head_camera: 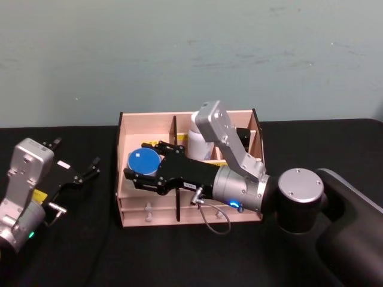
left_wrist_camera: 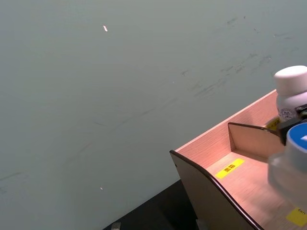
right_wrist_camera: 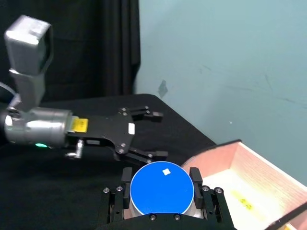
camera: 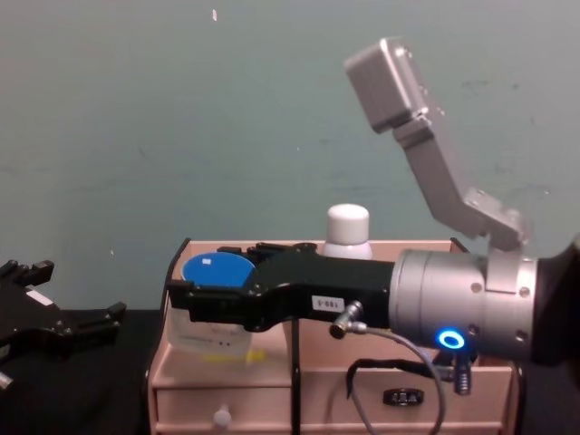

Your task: Pick up the facial cleanser and watermelon frost from the table and place them into the tiered storage box.

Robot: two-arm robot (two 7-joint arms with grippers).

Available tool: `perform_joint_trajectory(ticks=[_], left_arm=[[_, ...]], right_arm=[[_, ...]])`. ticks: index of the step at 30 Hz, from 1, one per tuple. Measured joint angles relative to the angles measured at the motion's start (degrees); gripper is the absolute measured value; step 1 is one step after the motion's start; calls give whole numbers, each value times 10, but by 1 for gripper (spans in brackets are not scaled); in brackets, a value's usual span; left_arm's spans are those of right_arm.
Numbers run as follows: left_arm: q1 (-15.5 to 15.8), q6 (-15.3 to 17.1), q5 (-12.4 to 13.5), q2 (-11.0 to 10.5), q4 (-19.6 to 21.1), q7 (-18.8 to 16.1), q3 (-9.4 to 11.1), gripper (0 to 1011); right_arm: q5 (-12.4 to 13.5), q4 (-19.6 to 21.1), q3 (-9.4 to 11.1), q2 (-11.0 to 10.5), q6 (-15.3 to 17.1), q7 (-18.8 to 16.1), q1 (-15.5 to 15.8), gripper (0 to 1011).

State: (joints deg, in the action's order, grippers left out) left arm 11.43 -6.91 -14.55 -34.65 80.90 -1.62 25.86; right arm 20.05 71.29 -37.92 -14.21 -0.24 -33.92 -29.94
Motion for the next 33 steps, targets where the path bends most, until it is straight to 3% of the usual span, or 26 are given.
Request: perform_joint_trajectory(ticks=[14,26,28,33], left_arm=[[0,0,0,0,0,0,0,1010],[0,0,0,0,0,0,0,1010],[0,0,0,0,0,0,0,1010],[0,0,0,0,0,0,0,1010]], right_arm=[[-25,-83,2,33,-13,0,-35,732],[-34,-96,2,39,-13,2,-40,734],[-34,-95,2,39,-13,2,-39,754],[-33,-94,2,38,-12,2,-39,911]])
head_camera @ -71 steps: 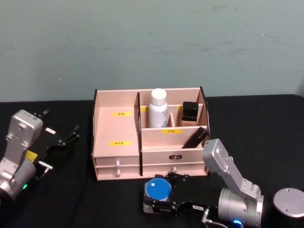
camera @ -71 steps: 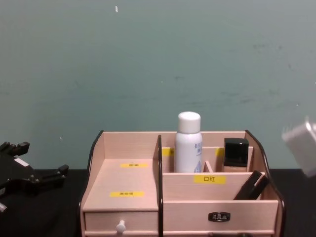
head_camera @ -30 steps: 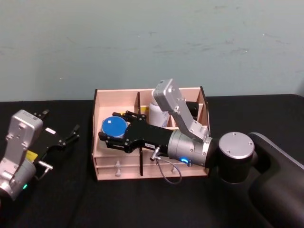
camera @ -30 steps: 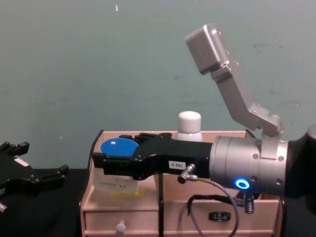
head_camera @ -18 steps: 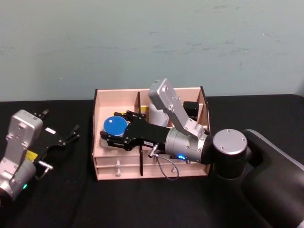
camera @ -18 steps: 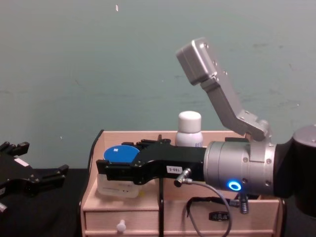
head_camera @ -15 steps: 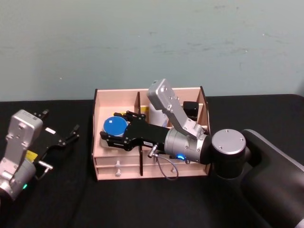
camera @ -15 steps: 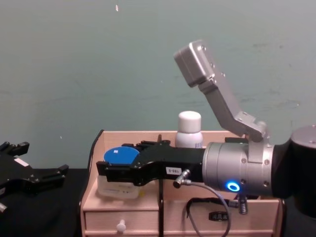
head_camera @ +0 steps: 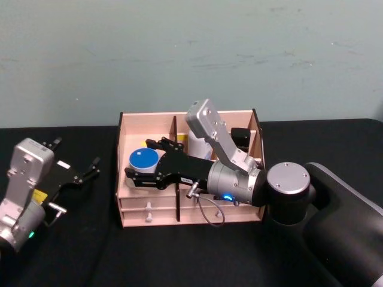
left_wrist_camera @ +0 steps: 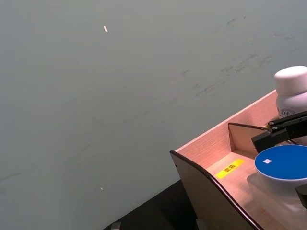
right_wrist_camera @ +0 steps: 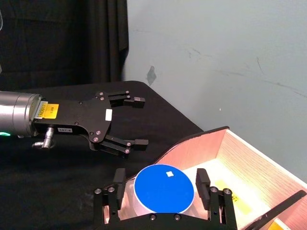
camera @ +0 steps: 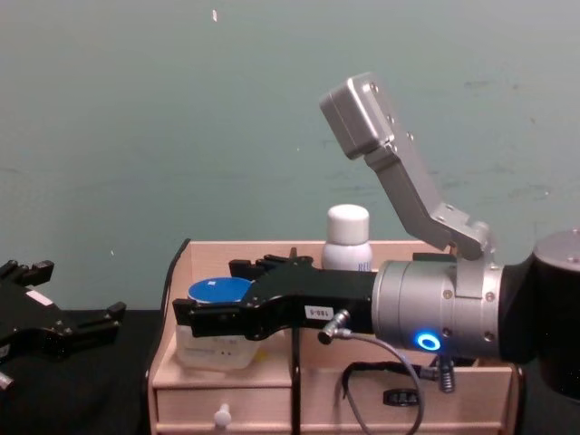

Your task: Pick up the facial cleanser and watermelon frost from the table and place them into the tiered storage box.

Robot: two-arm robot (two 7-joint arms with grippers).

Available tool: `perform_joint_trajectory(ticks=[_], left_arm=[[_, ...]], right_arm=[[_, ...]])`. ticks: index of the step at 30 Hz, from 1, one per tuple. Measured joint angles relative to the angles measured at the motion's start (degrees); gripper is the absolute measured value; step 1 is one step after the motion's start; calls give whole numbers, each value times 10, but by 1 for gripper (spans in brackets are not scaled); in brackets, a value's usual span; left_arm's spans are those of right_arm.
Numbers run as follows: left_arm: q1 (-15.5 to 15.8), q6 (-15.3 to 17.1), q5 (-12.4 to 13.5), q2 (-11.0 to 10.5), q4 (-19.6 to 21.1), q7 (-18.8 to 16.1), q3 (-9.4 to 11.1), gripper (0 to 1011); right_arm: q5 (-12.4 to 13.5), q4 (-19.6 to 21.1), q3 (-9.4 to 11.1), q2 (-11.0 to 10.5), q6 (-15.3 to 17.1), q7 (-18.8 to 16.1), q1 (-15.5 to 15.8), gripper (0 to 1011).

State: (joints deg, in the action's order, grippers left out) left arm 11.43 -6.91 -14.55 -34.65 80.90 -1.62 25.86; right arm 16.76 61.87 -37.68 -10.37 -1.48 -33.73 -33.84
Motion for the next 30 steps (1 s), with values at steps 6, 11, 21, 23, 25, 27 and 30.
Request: perform_joint_trajectory(ticks=[6,11,21,23,25,27,30], left_arm=[[0,0,0,0,0,0,0,1010],[0,0,0,0,0,0,0,1010],[0,0,0,0,0,0,0,1010],[0,0,0,0,0,0,0,1010],[0,0,0,0,0,0,0,1010],[0,0,0,0,0,0,0,1010],[0,0,0,0,0,0,0,1010]], right_arm=[[1,2,1,0,0,-1,1,1002],[6,28,13,-8,-6,-2,14,1002],[23,186,50,-61,-10,18,69,1002],[24,227,64,-77,-12,35,88,1002],[24,251,75,-87,-13,49,101,1002],[19,286,97,-104,-17,76,125,1002],[13,318,132,-119,-22,115,159,1002]])
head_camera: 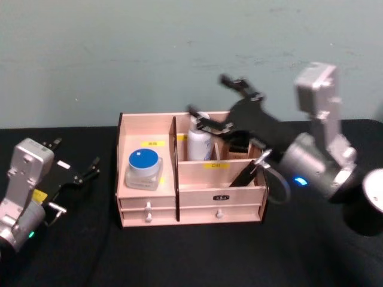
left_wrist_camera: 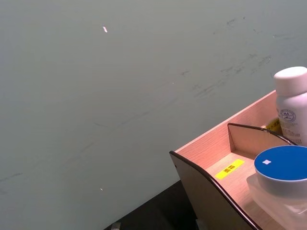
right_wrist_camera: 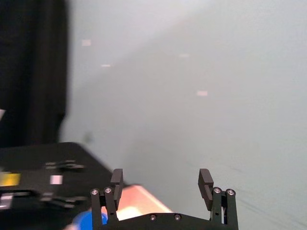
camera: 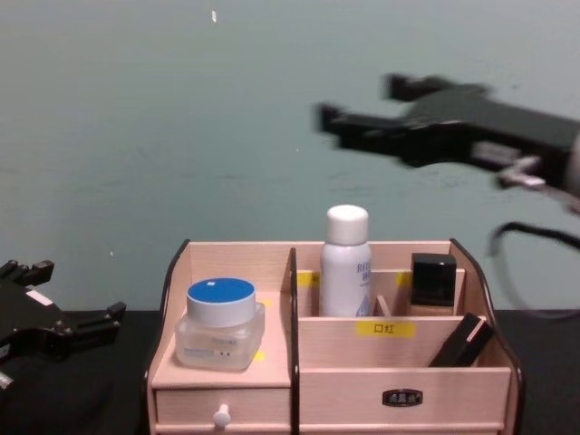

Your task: Pick up the facial cleanser and watermelon frost from the table and place them into the tiered storage box.

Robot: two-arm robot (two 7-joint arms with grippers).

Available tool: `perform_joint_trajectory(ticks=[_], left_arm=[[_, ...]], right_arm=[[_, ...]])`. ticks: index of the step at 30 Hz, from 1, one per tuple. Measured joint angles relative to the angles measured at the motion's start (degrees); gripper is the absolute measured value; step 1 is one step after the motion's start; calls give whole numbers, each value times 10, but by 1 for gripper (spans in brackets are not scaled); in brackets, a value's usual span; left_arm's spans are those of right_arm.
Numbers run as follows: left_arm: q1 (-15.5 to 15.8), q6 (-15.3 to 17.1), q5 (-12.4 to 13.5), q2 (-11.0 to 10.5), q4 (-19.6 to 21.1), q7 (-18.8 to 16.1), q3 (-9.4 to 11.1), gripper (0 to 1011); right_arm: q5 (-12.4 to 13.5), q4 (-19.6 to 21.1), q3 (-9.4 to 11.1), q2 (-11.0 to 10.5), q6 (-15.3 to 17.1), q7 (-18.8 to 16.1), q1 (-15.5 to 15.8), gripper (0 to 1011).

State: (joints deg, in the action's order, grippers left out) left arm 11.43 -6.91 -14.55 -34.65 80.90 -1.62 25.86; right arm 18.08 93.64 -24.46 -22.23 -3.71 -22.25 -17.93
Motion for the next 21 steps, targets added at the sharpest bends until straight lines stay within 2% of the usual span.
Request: perform_joint_trajectory(ticks=[1,2,5,11,16,21], left_arm=[[0,0,0,0,0,0,0,1009],[0,0,0,0,0,0,0,1010],[0,0,0,0,0,0,0,1010],[0,0,0,0,0,0,0,1010],[0,0,0,0,0,0,0,1010],[0,0,0,0,0,0,0,1010]], right_arm=[[-4,12,20,-5,-5,21,18,1002],[-4,12,20,-5,-5,21,18,1002],[-19,27,64,-10,-18,73,58,1002],[-36,16,112,-9,-26,125,98,1002],[-46,-3,129,-2,-28,144,116,1002],[-45,-35,135,8,-20,138,124,1002]])
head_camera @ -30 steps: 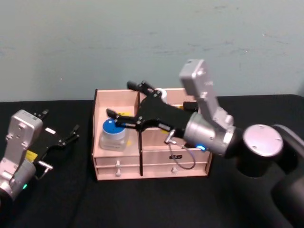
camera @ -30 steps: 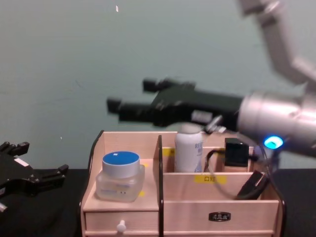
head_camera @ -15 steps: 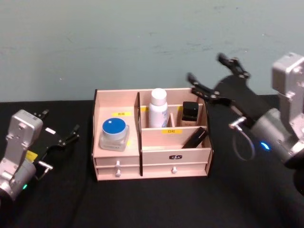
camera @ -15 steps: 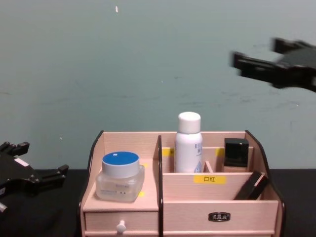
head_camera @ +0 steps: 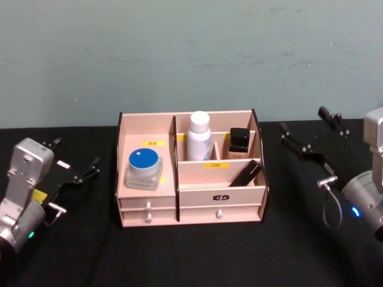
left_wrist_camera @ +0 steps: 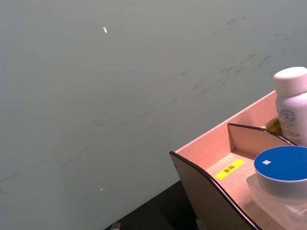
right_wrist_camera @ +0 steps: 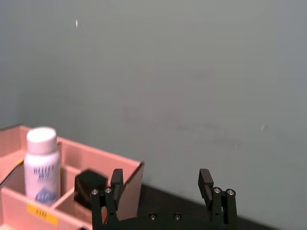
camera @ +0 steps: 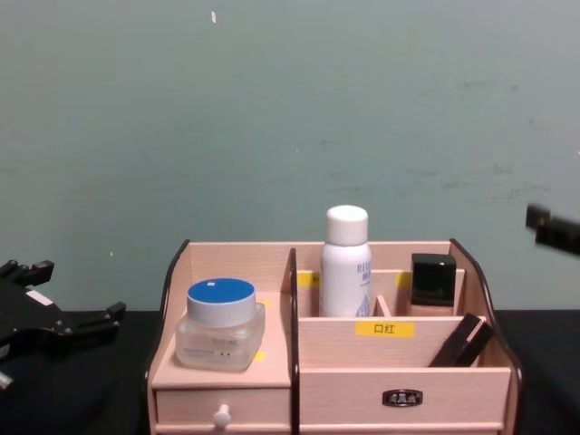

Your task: Pick up the facial cleanser and watermelon frost from the table and place them into the tiered storage box.

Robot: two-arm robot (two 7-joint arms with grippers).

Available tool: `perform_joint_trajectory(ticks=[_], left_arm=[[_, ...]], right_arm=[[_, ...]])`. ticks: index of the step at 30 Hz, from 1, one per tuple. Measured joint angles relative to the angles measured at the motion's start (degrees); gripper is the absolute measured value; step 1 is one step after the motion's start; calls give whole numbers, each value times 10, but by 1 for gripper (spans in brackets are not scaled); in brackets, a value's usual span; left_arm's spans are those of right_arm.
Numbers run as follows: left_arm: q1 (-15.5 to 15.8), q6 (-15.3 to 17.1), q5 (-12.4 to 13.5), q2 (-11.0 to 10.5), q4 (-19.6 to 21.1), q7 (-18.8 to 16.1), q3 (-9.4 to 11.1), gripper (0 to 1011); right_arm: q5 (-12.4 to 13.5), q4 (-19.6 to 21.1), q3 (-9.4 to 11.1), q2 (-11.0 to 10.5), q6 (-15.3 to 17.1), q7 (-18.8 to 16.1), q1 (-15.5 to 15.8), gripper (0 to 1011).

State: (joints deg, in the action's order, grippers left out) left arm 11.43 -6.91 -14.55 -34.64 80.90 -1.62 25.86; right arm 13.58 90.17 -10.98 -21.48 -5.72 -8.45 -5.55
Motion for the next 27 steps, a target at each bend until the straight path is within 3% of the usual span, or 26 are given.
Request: perform_joint_trajectory(ticks=[27], left_arm=[[0,0,0,0,0,0,0,1010]], right_arm=[[-1,5,1,-2,0,3,1,1002]])
